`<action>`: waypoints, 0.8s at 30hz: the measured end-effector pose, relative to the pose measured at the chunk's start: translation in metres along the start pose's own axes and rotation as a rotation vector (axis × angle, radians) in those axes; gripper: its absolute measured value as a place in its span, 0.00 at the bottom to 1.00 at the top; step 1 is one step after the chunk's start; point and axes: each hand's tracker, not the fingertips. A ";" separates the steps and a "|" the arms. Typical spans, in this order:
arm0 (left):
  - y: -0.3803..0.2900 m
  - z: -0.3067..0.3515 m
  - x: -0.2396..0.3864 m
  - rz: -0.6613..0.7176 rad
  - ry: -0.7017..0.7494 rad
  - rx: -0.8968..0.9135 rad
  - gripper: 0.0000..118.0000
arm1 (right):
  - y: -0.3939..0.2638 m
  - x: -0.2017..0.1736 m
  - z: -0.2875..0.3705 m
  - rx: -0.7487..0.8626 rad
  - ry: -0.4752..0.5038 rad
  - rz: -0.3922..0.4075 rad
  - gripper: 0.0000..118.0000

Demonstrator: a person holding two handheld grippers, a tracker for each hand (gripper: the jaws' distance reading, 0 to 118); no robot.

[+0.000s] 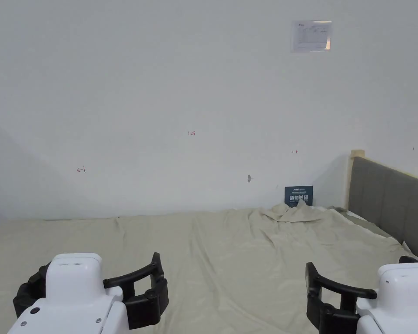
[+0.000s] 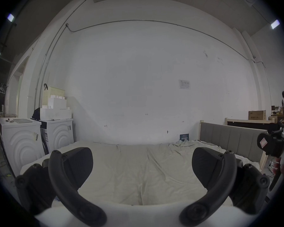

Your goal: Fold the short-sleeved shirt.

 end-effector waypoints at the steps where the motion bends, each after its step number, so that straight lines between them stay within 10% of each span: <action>1: -0.001 0.001 0.001 0.000 -0.002 0.001 1.00 | -0.001 0.001 0.000 -0.002 -0.002 -0.003 1.00; 24: 0.003 -0.011 0.003 0.033 0.027 -0.017 1.00 | -0.006 -0.005 -0.012 -0.073 0.007 0.041 1.00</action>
